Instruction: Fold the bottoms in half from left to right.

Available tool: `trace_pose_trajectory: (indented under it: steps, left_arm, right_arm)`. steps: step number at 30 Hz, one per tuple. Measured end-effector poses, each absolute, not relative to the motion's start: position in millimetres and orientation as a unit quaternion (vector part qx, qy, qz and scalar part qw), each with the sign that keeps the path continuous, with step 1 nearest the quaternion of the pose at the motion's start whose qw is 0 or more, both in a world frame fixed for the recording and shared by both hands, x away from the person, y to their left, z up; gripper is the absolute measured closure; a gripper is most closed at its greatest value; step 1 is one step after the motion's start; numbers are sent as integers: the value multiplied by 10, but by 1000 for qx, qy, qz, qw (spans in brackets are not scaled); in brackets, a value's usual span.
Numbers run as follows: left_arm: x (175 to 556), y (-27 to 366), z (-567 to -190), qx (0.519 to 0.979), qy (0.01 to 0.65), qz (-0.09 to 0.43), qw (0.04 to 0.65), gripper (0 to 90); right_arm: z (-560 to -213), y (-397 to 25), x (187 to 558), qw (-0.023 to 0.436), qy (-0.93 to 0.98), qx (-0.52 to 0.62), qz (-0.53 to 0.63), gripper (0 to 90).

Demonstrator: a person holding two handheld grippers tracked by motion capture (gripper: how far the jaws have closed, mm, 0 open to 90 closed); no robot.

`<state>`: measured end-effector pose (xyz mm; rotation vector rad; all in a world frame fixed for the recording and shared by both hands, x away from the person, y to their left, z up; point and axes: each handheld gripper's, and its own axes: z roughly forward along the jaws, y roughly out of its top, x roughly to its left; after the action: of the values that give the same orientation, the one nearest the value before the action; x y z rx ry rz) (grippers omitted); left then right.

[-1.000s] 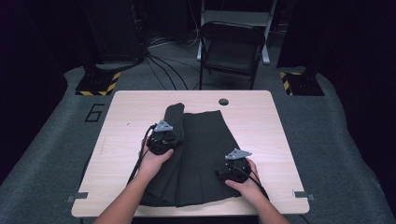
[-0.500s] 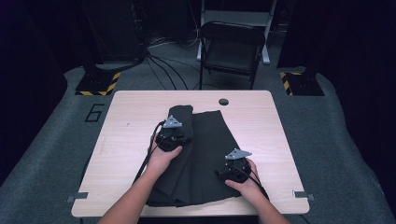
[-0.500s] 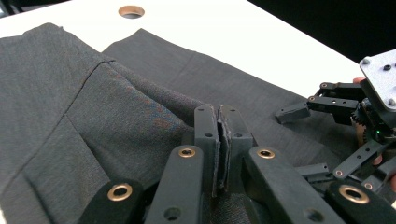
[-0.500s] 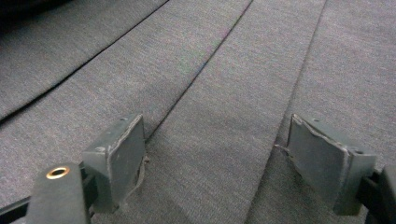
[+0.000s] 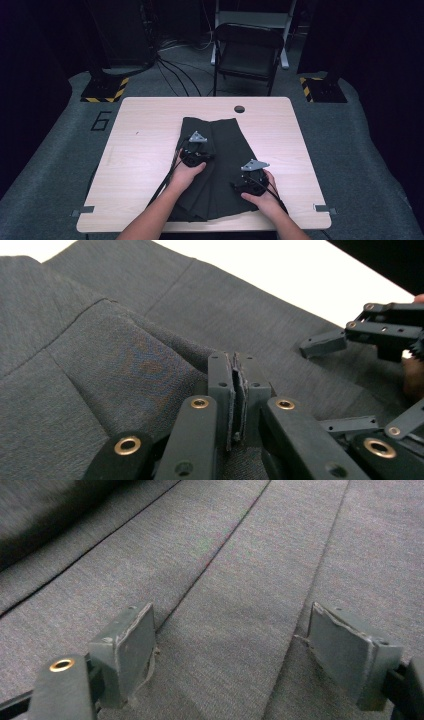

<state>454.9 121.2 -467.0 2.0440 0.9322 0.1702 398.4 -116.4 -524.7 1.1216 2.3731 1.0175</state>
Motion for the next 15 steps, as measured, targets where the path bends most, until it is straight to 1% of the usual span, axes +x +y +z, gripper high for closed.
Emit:
trace_pose_trajectory:
  steps: [5, 8, 10, 11, 12, 13, 15]
  left_arm:
    - [4562, 1193, -4776, 832, 368, 66, 409, 861]
    - [4556, 1185, -4825, 832, 371, 61, 407, 854]
    - [4559, 1199, -4829, 830, 372, 62, 410, 813]
    - [4554, 1218, -4811, 830, 372, 65, 411, 768]
    - [4554, 1218, -4811, 830, 372, 65, 411, 748]
    - [4546, 1229, -4799, 829, 372, 65, 413, 748]
    - [4526, 1265, -4761, 828, 371, 66, 416, 679]
  right_arm:
    - [-5248, -1163, 3984, 163, 832, 393, 357, 189]
    - [-5247, -1164, 3984, 162, 832, 393, 357, 190]
    - [-5248, -1164, 3984, 163, 832, 393, 357, 189]
    - [-5247, -1164, 3984, 162, 832, 393, 357, 189]
    - [-5247, -1164, 3984, 162, 832, 393, 357, 189]
    - [-5248, -1165, 3984, 163, 832, 392, 357, 189]
    - [-5247, -1164, 3984, 162, 832, 393, 357, 189]
